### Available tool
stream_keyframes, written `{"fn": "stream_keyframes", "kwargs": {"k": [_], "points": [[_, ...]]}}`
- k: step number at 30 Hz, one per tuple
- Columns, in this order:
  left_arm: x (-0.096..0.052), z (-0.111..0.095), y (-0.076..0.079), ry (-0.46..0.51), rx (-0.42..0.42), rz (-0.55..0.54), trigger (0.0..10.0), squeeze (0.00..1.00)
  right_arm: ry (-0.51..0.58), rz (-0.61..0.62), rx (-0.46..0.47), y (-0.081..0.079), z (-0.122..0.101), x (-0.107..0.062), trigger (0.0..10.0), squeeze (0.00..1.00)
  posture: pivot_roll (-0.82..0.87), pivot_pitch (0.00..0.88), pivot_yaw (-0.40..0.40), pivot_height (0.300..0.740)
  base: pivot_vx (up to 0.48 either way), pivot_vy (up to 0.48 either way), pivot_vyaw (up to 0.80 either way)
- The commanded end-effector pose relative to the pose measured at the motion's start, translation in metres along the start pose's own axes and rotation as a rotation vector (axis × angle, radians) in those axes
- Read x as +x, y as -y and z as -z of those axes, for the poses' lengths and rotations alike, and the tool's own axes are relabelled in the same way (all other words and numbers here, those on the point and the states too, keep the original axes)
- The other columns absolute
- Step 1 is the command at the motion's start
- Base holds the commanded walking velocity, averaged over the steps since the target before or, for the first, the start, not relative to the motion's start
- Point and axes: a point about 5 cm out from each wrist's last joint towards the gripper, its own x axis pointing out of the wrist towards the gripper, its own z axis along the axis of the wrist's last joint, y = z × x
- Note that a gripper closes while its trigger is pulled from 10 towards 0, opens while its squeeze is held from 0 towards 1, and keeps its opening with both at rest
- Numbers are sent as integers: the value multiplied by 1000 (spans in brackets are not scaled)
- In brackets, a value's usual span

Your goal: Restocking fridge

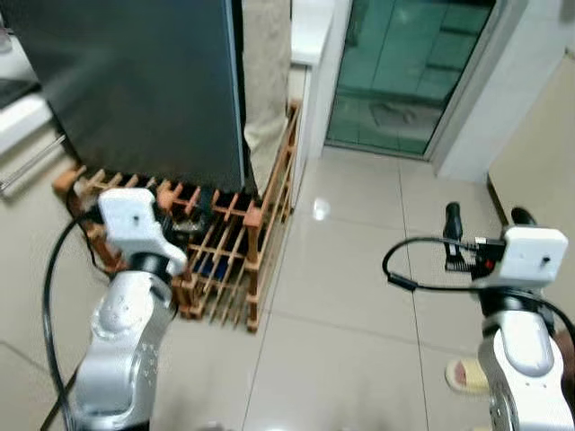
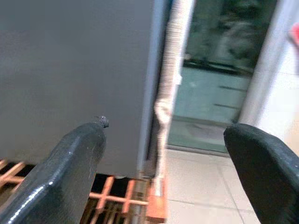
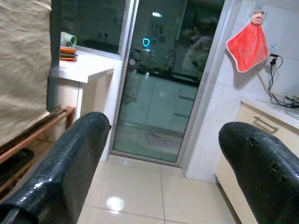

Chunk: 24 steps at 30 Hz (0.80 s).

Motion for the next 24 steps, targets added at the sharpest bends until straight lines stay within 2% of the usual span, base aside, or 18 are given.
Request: {"fn": "stream_keyframes", "kwargs": {"k": [1,2,6,8,11,13,18,19,20,21,22,24], "points": [[1,-4,-1,6,-10,-10,10000,0,4,16,4,0,-2,3,10000,0,-48,0,-36,740,0,0,0],[2,-3,-2,12,-66,-38,10000,0,5,40,13,2,-2,6,10000,0,-53,0,-29,740,0,0,0],[6,-1,-2,14,-117,-74,10000,0,1,68,33,3,-1,9,10000,0,-59,0,-28,740,0,0,0],[10,4,-5,2,-212,-136,10000,0,-4,93,79,3,1,9,10000,0,-61,0,-26,740,0,0,0],[10,9,-6,-13,-249,-157,10000,0,-24,120,94,5,7,10,10000,0,-64,0,-25,740,0,0,0],[11,10,-4,-14,-244,-151,10000,0,-21,127,103,5,7,11,10000,0,-69,0,-23,740,0,0,0],[25,3,8,34,-93,-25,10000,0,3,123,94,4,6,23,10000,0,-73,0,-21,740,0,0,0],[26,3,9,42,-37,-7,10000,0,17,117,89,3,5,26,10000,0,-73,0,-21,740,0,0,0],[26,5,11,46,29,14,10000,0,36,95,83,1,1,29,10000,0,-81,0,-12,740,0,0,0],[26,5,11,46,29,14,10000,0,36,95,83,1,1,29,10000,0,-81,0,-12,740,0,0,0],[25,4,11,61,98,29,10000,0,54,71,60,-2,-1,30,10000,0,-81,0,-12,740,0,0,0],[23,6,9,67,157,30,10000,0,60,52,28,-3,-1,30,10000,0,-81,0,-12,740,0,0,0]]}}
